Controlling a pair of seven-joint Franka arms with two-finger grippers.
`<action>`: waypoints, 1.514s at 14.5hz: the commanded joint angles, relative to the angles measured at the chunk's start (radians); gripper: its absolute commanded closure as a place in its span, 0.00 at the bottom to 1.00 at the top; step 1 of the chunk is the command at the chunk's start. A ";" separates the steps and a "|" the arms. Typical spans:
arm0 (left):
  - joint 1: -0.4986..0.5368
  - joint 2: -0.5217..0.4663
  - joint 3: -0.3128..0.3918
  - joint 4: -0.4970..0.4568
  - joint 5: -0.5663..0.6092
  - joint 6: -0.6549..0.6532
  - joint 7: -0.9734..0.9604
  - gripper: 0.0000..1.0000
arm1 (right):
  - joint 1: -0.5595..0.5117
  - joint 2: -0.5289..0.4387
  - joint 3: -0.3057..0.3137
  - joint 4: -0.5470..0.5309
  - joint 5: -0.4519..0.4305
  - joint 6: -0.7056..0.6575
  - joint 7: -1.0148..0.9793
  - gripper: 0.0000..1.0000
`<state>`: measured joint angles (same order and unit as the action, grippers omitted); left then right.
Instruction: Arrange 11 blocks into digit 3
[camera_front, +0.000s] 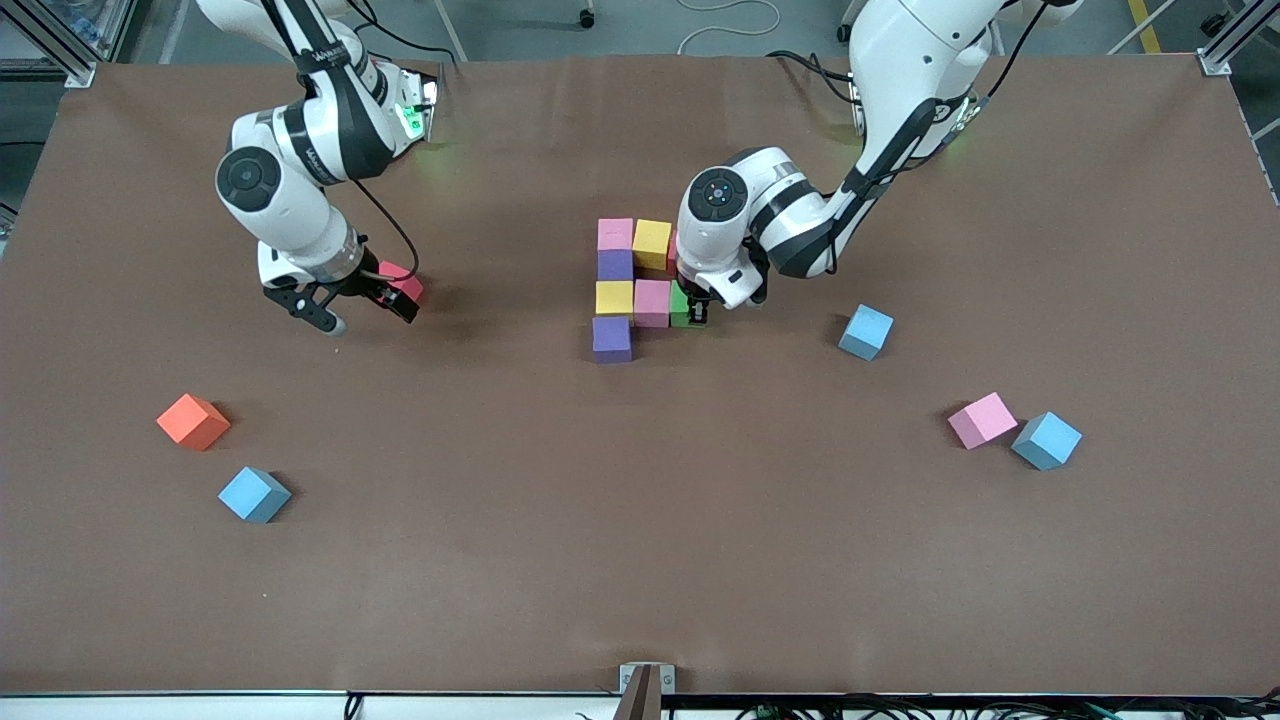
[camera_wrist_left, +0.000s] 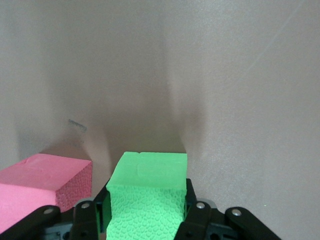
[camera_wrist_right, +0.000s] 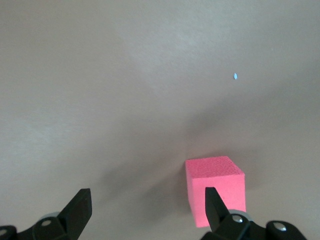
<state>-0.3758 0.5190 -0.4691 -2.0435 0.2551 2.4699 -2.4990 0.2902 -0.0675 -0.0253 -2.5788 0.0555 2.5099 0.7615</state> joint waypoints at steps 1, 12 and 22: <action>-0.012 0.029 0.000 0.020 -0.008 0.012 -0.021 0.38 | -0.035 -0.055 0.018 -0.101 -0.002 0.049 -0.007 0.00; -0.012 -0.025 -0.002 0.043 -0.007 -0.029 -0.011 0.00 | -0.143 -0.028 0.022 -0.204 0.000 0.173 -0.202 0.00; 0.038 -0.105 -0.020 0.242 0.003 -0.290 0.167 0.00 | -0.079 0.060 0.025 -0.225 0.000 0.234 -0.200 0.02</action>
<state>-0.3718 0.4165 -0.4854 -1.8774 0.2551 2.2671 -2.4075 0.2043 0.0115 -0.0025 -2.7635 0.0552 2.7147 0.5646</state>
